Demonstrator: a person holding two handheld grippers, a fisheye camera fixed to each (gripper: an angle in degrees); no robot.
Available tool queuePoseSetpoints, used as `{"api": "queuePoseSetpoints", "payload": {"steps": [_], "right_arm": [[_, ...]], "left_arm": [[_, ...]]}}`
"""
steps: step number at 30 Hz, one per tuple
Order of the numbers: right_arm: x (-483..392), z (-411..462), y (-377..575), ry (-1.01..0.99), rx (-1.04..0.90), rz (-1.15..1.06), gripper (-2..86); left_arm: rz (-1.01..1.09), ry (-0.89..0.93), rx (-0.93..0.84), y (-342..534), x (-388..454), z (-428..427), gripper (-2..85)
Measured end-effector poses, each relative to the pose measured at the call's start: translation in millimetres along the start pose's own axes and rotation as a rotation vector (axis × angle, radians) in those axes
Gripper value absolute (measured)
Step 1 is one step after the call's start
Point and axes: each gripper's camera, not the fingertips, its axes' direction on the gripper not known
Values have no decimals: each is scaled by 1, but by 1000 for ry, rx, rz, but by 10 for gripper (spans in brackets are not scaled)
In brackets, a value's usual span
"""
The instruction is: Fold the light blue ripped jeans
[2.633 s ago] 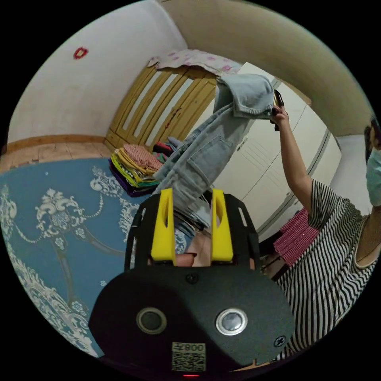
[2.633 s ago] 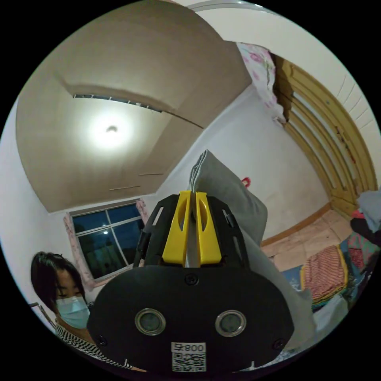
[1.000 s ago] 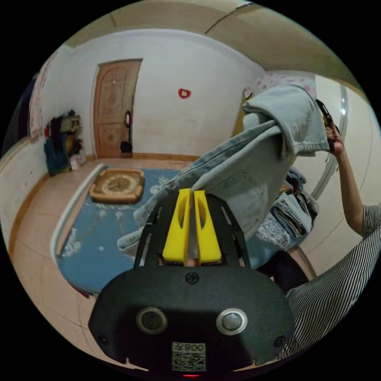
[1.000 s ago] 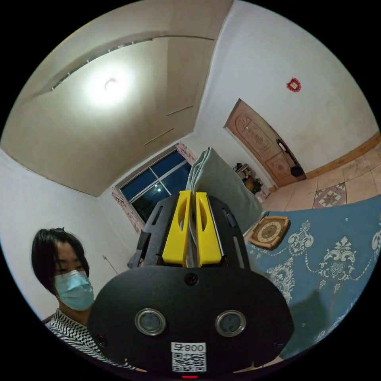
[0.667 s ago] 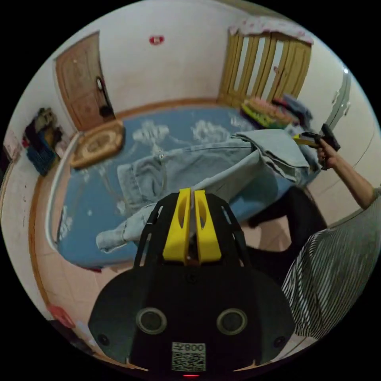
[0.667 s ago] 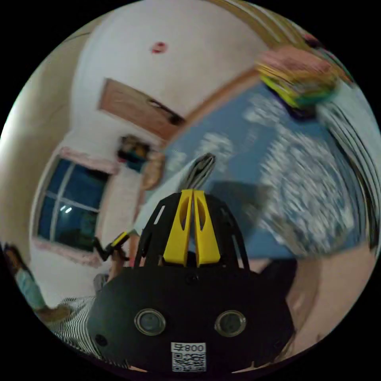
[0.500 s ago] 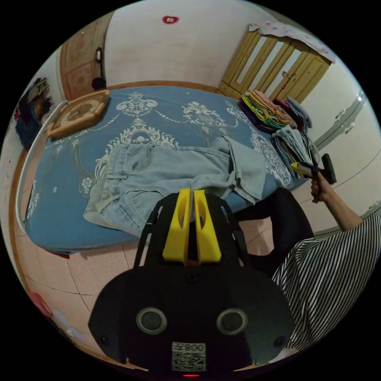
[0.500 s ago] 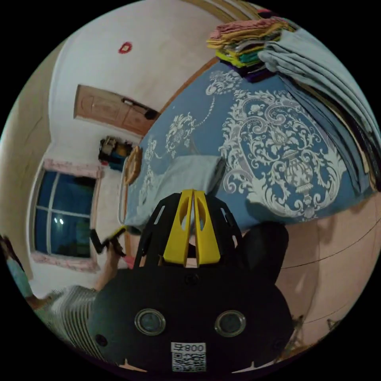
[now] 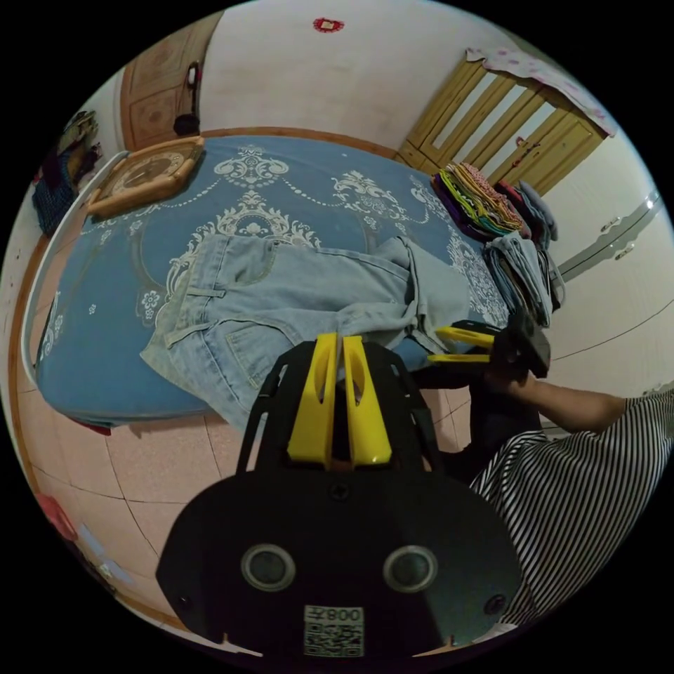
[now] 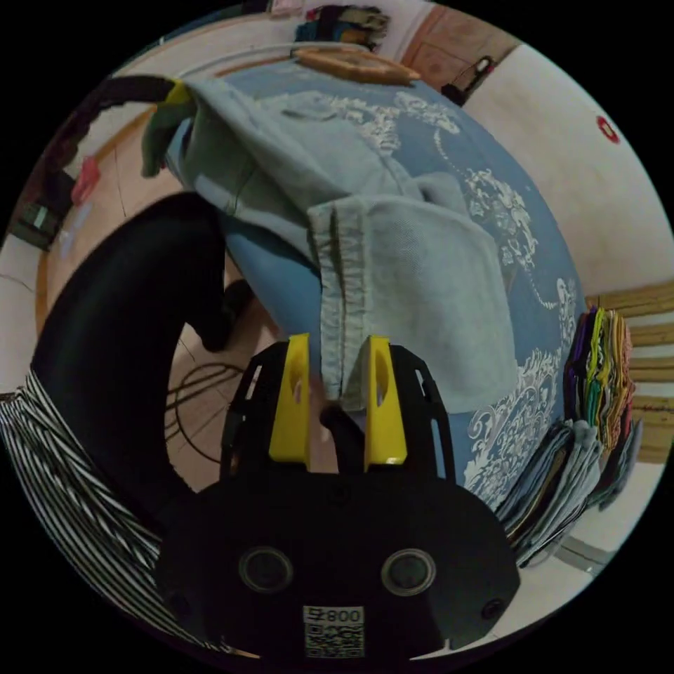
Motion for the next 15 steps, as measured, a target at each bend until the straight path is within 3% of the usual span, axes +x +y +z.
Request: {"api": "queuePoseSetpoints", "payload": {"steps": [6,15], "right_arm": [[45,-9,22,24,19,-2,92],[184,-98,100,-271,155,223,28]], "left_arm": [[-14,19,1,-12,1,-13,14],[14,39,63,-33,2,-64,12]]}}
